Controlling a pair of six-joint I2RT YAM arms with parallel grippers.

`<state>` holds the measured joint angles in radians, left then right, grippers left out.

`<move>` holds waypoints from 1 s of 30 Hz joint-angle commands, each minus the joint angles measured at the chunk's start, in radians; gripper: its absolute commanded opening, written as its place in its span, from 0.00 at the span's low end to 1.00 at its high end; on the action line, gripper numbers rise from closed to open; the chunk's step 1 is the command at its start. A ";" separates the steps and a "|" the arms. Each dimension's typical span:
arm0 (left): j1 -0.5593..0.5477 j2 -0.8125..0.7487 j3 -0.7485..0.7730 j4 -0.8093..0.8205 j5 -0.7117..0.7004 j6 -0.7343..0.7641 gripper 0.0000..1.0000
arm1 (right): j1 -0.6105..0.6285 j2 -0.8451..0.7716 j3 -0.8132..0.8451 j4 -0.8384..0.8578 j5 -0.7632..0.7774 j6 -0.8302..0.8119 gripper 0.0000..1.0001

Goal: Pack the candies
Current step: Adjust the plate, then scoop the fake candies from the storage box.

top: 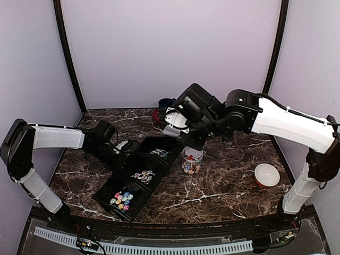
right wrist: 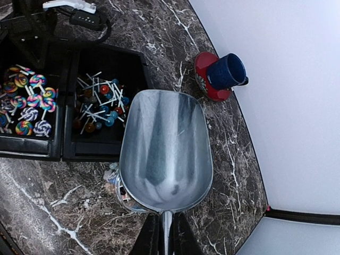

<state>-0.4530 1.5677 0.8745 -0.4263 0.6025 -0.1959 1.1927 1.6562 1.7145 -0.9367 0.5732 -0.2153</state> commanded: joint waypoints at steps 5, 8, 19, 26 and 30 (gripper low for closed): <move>-0.040 -0.041 0.092 -0.086 -0.169 0.048 0.00 | 0.013 0.127 0.099 -0.167 -0.116 -0.033 0.00; -0.050 -0.041 0.115 -0.110 -0.231 0.061 0.00 | 0.012 0.168 0.114 -0.193 -0.139 -0.042 0.00; -0.097 -0.034 0.153 -0.143 -0.363 0.089 0.00 | 0.003 0.268 0.135 -0.209 -0.161 -0.068 0.00; -0.121 -0.039 0.162 -0.152 -0.454 0.104 0.00 | -0.017 0.345 0.164 -0.225 -0.165 -0.064 0.00; -0.138 -0.047 0.170 -0.152 -0.507 0.122 0.00 | -0.027 0.397 0.197 -0.231 -0.178 -0.072 0.00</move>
<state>-0.5800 1.5681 0.9833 -0.6018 0.1162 -0.0849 1.1805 2.0132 1.8637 -1.1351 0.4149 -0.2787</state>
